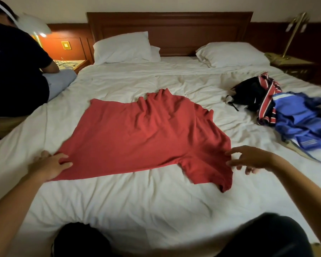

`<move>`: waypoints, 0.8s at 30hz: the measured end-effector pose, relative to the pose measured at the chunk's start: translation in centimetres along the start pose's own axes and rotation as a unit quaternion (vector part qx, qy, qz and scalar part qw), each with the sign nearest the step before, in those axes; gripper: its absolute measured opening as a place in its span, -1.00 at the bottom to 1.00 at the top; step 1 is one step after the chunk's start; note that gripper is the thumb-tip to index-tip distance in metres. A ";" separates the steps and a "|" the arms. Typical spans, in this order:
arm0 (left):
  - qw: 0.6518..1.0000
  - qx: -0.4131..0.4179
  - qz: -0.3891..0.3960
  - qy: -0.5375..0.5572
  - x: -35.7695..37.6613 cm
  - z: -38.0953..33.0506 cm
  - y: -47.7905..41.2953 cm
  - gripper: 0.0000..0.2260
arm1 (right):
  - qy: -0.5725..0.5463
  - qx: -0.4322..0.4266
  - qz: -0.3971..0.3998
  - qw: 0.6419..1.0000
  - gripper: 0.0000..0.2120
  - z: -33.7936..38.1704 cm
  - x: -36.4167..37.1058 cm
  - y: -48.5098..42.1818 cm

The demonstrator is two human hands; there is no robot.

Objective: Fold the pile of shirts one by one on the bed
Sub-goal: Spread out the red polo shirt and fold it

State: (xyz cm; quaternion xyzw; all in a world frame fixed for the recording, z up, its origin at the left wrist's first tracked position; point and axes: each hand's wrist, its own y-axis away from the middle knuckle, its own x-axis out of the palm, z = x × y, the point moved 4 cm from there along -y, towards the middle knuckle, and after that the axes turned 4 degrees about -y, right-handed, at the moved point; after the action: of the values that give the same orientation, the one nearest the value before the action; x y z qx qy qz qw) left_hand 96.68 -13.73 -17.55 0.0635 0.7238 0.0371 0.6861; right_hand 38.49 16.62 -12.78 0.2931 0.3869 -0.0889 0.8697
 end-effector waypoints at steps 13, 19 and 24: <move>0.986 0.148 0.039 0.064 3.1 -9.9 1.8 -0.43 | 0.067 -0.390 -0.149 0.906 -0.95 6.9 11.3 0.9; 0.991 0.113 0.060 0.035 3.7 -10.9 1.0 -0.31 | -0.093 -0.343 -0.074 0.932 -0.75 6.7 8.9 1.1; 0.989 0.141 0.049 0.021 3.7 -16.4 -0.7 -0.30 | 0.061 -0.252 -0.116 0.959 -0.51 7.1 7.0 -3.0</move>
State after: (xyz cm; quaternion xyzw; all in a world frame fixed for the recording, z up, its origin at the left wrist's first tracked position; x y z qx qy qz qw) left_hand 80.15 -13.31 -20.42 0.1944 0.7321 -0.0303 0.6522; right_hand 46.54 10.54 -15.38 0.0225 0.4809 -0.0711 0.8736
